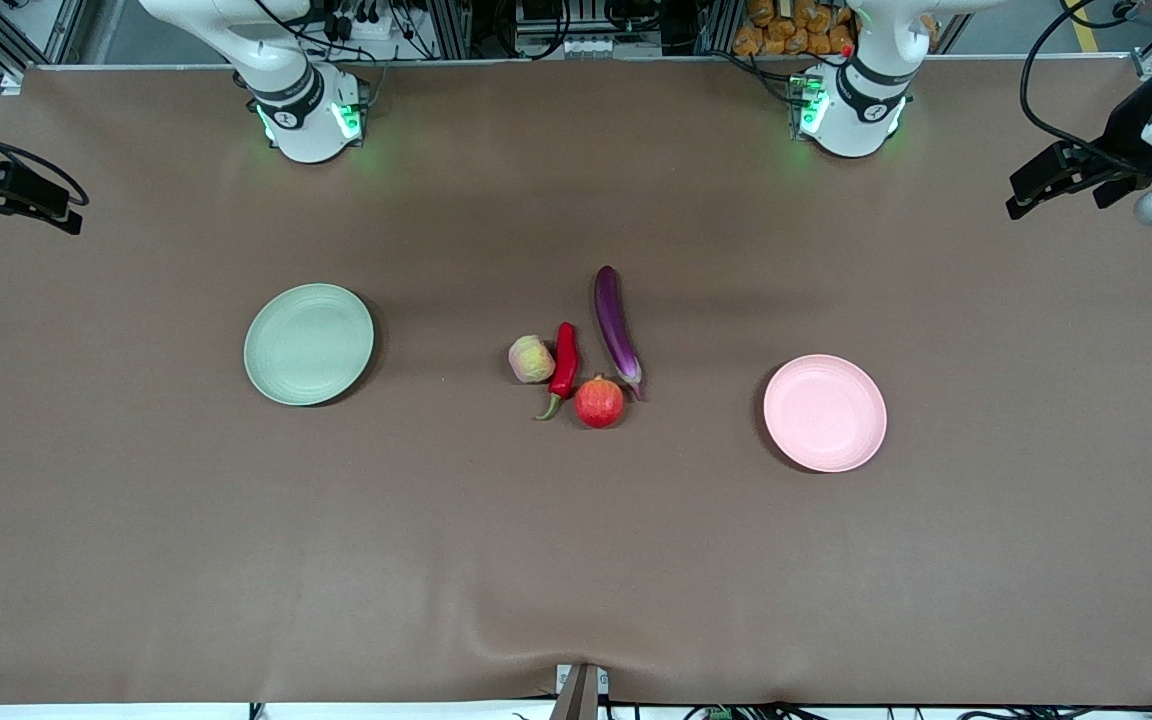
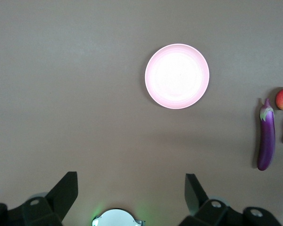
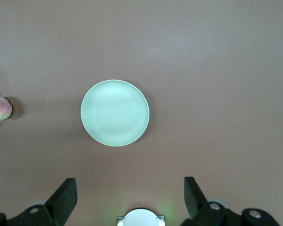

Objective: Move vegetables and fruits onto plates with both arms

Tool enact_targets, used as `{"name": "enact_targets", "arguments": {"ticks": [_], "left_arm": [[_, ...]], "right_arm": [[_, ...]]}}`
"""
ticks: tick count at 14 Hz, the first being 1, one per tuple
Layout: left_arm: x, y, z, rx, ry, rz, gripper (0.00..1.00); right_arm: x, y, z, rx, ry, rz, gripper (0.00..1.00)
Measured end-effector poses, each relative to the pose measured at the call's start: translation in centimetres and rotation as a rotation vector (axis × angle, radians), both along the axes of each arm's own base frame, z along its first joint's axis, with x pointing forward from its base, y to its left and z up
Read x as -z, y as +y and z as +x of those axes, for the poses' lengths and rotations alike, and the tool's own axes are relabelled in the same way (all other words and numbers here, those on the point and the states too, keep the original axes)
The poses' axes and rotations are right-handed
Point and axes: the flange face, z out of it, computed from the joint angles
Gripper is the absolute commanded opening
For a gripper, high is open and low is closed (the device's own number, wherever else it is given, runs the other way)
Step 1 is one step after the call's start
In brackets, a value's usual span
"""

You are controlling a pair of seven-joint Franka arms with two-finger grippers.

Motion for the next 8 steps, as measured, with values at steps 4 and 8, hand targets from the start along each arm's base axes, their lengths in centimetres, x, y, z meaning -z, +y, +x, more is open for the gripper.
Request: {"name": "enact_targets", "arguments": {"ticks": [4, 8], "left_arm": [[-0.06, 0.0, -0.06, 0.0, 0.003, 0.0, 1.0], [-0.25, 0.03, -0.05, 0.0, 0.0, 0.002, 1.0]], "right_arm": [[0.16, 0.0, 0.09, 0.0, 0.003, 0.0, 1.0], [0.25, 0.06, 0.14, -0.001, 0.005, 0.0, 1.0]]}}
